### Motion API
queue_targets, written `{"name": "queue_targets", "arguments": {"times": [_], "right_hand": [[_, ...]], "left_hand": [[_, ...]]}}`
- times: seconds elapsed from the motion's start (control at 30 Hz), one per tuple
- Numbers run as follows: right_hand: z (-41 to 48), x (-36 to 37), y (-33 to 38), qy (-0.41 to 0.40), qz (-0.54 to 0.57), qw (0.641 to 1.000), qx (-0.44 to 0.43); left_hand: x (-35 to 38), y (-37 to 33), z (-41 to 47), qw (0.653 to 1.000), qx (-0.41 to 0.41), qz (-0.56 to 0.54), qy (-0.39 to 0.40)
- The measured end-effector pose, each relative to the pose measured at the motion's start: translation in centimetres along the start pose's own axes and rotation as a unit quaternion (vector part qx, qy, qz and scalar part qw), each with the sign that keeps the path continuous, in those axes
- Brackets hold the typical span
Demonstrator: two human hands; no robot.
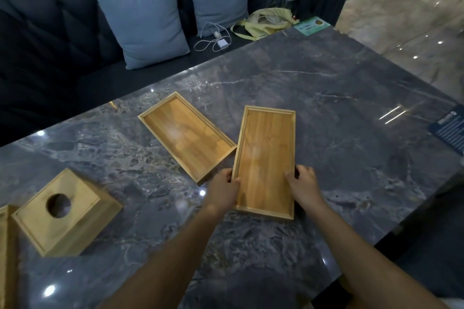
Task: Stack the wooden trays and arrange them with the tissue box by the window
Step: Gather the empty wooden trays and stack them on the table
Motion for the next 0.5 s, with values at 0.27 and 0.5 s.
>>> {"name": "queue_targets", "arguments": {"times": [0.27,0.5], "right_hand": [[2.1,-3.6,-1.2,0.019,-0.029,0.999,0.01],[-2.1,-4.5,-0.9,0.068,-0.005,0.99,-0.124]], "left_hand": [[4.6,-1.5,-1.1,0.994,0.005,-0.025,0.103],[5.8,-0.2,-3.2,0.955,0.16,0.235,0.081]]}}
Point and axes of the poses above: each hand's wrist, its own z-axis towards the middle knuckle, its own x-axis out of the palm, y = z × x, the point moved 8 cm from there along z, towards the middle knuckle, and after that the axes turned 15 degrees about -x, right-handed, at the moved point
